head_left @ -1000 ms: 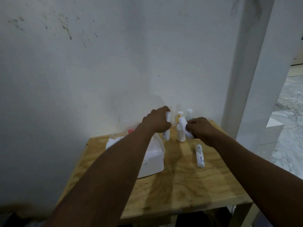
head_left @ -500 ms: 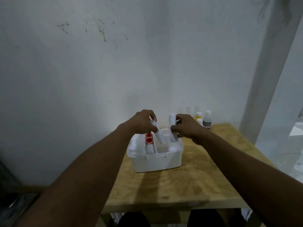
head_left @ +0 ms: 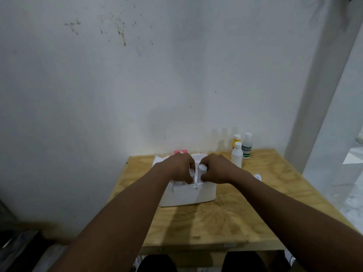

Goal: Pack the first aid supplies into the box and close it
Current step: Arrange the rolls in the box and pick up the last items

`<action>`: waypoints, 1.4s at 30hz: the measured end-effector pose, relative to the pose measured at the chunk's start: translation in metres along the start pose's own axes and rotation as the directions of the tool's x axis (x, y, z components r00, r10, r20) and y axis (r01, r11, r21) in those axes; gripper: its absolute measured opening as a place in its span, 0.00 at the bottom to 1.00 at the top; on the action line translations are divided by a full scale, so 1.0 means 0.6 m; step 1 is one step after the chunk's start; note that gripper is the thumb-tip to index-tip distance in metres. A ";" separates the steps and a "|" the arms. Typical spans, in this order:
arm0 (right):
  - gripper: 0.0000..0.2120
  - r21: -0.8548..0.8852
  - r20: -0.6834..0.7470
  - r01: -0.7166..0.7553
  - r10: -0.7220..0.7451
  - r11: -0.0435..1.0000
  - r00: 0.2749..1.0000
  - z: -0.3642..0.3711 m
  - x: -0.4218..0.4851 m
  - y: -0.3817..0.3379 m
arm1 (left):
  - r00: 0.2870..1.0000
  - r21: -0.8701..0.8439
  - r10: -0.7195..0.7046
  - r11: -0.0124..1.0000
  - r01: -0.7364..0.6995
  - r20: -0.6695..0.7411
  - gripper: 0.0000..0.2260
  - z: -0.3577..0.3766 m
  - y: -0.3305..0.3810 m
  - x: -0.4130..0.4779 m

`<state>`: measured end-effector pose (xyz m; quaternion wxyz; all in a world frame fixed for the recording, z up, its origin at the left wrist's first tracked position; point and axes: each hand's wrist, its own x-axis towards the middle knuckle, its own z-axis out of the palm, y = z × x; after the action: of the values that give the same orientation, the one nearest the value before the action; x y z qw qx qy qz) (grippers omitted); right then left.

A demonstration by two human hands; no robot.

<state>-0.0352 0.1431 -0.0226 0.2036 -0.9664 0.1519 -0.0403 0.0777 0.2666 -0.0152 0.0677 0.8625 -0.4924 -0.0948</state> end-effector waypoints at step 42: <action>0.12 0.158 0.119 0.037 -0.056 0.987 0.991 -0.026 -0.004 -0.002 | 0.959 -0.062 -0.055 0.995 0.075 0.277 0.16 -0.060 0.017 0.007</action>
<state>-0.0393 0.1390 -0.0078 0.2865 -0.9514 0.1127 0.0029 0.0794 0.2589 0.0217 0.0267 0.8537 -0.4646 -0.2336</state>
